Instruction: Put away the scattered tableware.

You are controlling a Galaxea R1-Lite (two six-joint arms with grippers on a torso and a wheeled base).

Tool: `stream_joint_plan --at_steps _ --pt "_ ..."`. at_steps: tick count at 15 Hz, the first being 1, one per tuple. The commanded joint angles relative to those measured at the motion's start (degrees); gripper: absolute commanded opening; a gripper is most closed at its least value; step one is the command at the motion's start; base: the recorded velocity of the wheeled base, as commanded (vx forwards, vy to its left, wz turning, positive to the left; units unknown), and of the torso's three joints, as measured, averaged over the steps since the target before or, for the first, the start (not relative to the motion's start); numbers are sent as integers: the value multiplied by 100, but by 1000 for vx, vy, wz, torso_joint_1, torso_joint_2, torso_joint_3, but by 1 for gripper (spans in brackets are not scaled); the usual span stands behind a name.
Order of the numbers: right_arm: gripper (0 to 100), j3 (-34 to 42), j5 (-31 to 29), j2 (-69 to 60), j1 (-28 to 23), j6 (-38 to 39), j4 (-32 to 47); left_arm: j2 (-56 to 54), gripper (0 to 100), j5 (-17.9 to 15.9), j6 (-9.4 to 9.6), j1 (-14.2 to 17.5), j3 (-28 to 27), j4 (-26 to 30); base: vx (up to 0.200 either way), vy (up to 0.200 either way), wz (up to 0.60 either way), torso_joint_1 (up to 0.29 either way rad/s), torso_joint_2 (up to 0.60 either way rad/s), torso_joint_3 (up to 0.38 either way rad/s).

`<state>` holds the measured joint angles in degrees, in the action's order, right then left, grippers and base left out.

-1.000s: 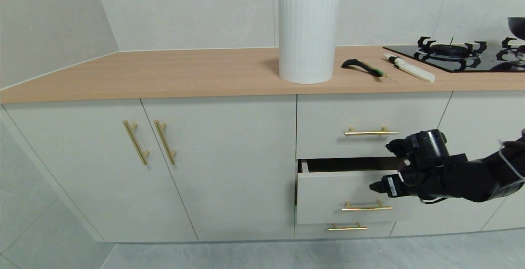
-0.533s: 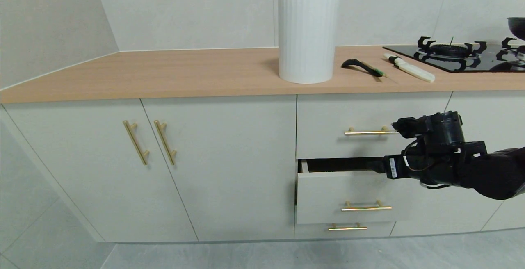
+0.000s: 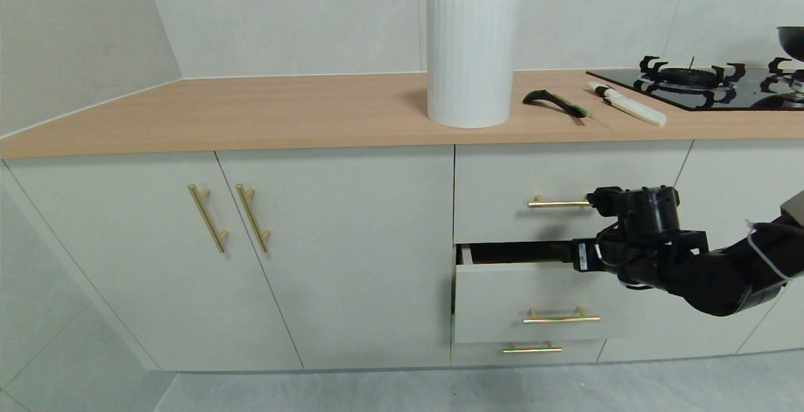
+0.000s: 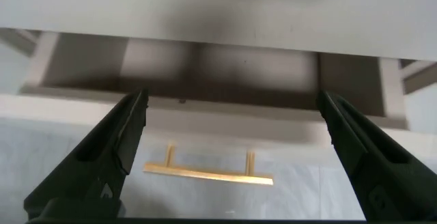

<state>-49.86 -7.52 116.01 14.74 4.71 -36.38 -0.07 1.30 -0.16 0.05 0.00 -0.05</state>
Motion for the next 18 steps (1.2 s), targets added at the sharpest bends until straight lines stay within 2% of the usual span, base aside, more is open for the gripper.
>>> stream_joint_plan --at_steps 1,5,15,18 --pt "100 -15 -12 440 12 4 -168 7 100 1 -2 4 0 5 0 0 0 0 0 0" --pt "100 -41 -329 933 64 -14 -854 7 100 1 -2 4 0 -4 0 0 0 0 0 0" --pt "100 38 -320 810 82 -31 -739 7 100 1 -2 4 0 -4 0 0 0 0 0 0" --pt "100 64 -311 616 170 -31 -256 7 100 1 -2 4 0 5 0 0 0 0 0 0"
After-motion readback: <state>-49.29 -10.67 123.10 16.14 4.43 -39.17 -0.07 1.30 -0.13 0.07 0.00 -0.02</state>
